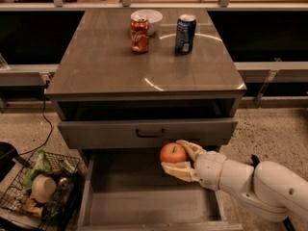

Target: Place apple into middle drawer

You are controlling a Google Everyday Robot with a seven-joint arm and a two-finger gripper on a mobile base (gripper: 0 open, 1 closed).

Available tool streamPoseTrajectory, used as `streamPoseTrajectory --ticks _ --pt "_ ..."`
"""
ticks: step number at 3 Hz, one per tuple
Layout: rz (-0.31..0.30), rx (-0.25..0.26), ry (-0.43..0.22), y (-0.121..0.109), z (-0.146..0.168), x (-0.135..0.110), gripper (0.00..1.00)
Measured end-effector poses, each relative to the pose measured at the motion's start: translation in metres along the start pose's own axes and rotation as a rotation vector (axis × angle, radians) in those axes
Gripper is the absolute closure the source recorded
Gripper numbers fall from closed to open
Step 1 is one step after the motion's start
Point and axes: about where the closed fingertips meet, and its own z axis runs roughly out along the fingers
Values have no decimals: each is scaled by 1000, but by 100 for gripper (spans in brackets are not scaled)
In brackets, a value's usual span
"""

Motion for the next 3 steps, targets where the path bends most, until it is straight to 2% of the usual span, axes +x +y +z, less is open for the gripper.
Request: streamPoseTrajectory --ticks 1,2,3 --pt "0 0 0 0 0 0 100" --pt "12 -63 9 14 29 27 100" --pt "66 -147 28 34 63 72 100"
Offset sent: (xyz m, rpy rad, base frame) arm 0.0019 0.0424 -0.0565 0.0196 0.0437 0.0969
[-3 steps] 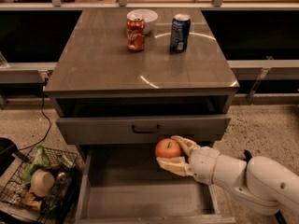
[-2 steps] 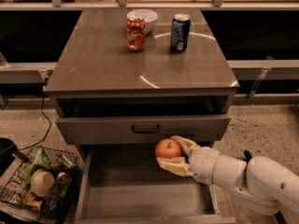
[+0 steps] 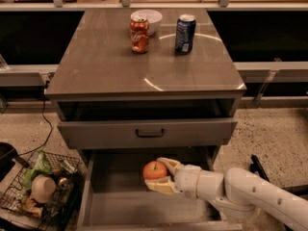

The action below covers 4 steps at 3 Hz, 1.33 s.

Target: Place apple into middle drawer

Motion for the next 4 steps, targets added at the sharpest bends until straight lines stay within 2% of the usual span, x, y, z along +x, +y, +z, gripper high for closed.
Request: streamPoseTrajectory --ticks 2,4 --pt "-13 -173 -14 19 83 49 100" --pt "-79 -292 -50 32 145 83 100"
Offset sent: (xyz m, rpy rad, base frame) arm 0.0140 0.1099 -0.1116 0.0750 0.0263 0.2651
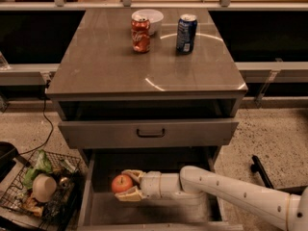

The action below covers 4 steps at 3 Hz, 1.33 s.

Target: Place apple into middle drawer

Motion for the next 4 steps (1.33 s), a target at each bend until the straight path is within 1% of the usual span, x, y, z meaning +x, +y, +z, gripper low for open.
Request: streamPoseTrajectory --ticks 1,2,3,4 --pt "-38 -47 16 0 23 17 100" --pt "-62 -80 49 4 41 33 100" --pt "-72 -97 83 8 57 49 100" --pt "-72 -100 109 9 68 61 100"
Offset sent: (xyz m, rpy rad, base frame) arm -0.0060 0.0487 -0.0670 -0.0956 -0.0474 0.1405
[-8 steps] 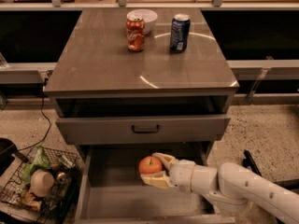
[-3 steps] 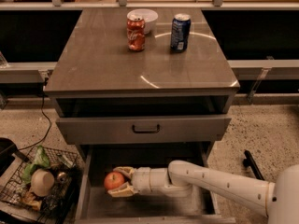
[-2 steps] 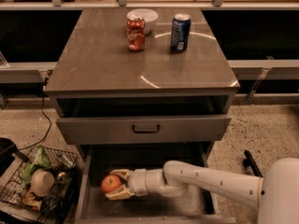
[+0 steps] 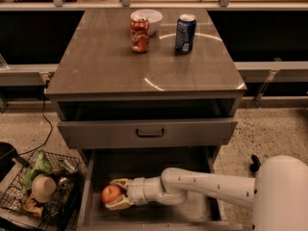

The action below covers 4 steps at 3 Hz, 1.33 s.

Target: Place apple into middle drawer

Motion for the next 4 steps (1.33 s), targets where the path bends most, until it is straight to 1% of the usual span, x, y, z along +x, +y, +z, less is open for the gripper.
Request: streamPoseTrajectory --ticks 1,3,4 --pt "0 -3 -2 1 1 -1 83" --pt "0 -9 -4 3 4 -2 36" --pt "0 -13 -6 5 6 -3 5"
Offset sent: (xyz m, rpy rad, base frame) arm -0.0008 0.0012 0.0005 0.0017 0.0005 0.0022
